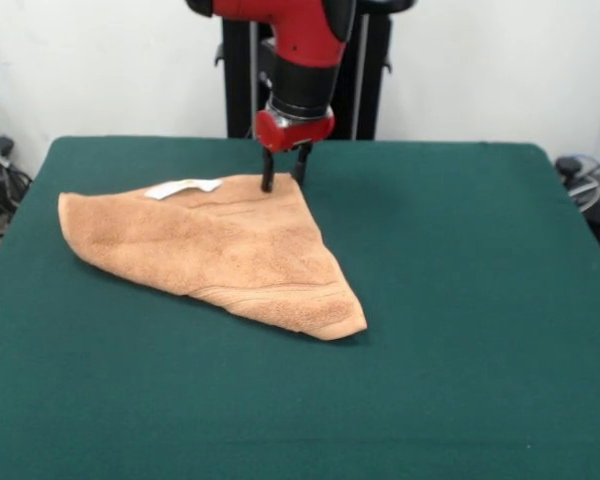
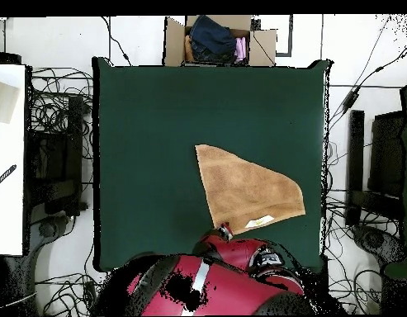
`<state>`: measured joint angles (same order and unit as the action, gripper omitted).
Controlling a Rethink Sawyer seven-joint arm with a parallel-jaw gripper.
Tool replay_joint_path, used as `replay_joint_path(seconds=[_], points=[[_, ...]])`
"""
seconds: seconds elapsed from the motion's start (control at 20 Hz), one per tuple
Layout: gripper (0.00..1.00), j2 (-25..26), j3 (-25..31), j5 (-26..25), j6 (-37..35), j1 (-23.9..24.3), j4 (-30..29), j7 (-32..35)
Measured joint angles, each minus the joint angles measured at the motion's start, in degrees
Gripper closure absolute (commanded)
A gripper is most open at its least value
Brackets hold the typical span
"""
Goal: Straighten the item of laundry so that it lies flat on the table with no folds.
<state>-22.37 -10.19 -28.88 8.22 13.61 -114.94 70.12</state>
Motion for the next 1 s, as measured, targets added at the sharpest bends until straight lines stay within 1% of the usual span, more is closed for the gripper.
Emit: replay_joint_path(seconds=[0.15, 0.55, 0.6, 1.0], points=[[0.0, 0.0, -0.23, 0.0, 0.0, -0.6, 0.0, 0.0], [0.0, 0.0, -2.06, 0.64, 0.19, -5.56, -0.07, 0.0], [0.0, -0.01, -2.88, 1.62, 0.84, -7.5, -0.22, 0.0], [0.0, -0.04, -5.75, 6.29, 4.5, -13.54, -1.37, 0.0]])
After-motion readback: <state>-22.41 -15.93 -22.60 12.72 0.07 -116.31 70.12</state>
